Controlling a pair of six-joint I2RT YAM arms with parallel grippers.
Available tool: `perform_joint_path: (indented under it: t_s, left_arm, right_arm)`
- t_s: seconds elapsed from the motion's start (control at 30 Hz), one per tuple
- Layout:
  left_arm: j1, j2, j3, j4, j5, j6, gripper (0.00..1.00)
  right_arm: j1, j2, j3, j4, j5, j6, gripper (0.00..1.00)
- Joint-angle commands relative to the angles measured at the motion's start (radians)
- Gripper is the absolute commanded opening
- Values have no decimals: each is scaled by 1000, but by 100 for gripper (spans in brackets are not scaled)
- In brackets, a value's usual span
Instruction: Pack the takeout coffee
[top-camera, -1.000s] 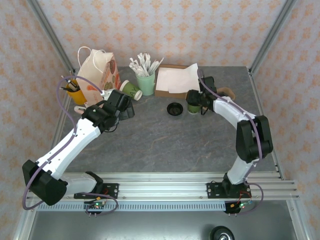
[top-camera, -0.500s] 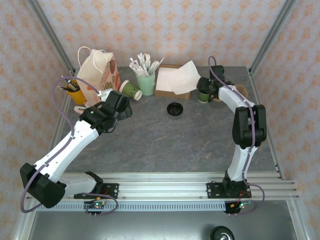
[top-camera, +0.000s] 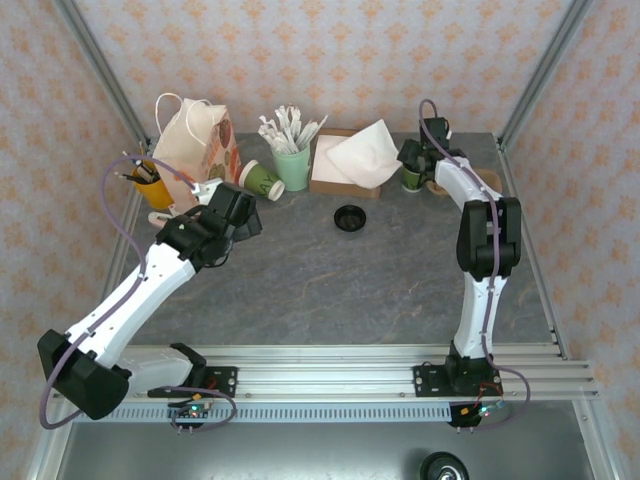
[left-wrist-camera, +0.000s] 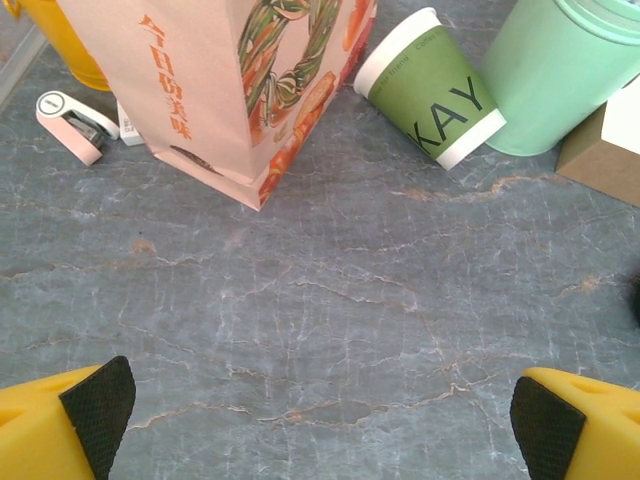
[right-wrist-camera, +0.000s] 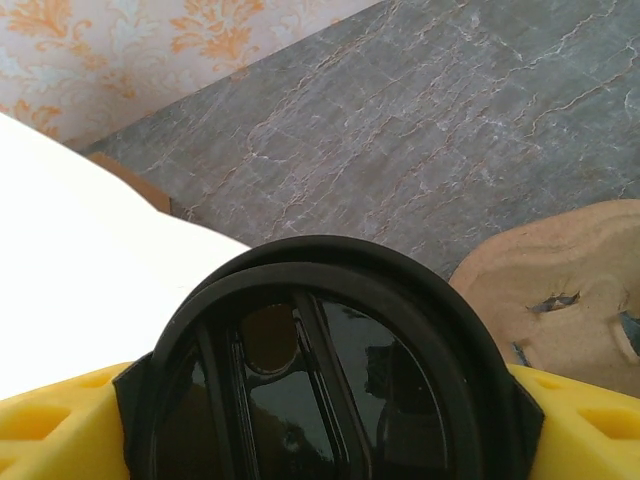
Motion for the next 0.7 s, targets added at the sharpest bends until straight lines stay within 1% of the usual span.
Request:
perform_joint_path:
  t_s: [0.0, 0.27, 0.37, 0.5, 0.67]
  left_arm:
    - [8, -32, -16, -23, -57, -21, 100]
    - [16, -46, -25, -19, -63, -11, 100]
    - [22, -48, -21, -21, -70, -3, 100]
    - [33, -64, -12, -16, -72, 15, 100]
    - [39, -71, 1, -24, -80, 31, 100]
  right_arm:
    - [-9, 29, 16, -87, 15, 14, 85]
    - [-9, -47, 4, -89, -55, 11, 95]
    - [-9, -82, -7, -90, -37, 10, 100]
    - [-9, -117, -21, -92, 8, -9, 99]
    - [-9, -115, -13, -108, -5, -18, 99]
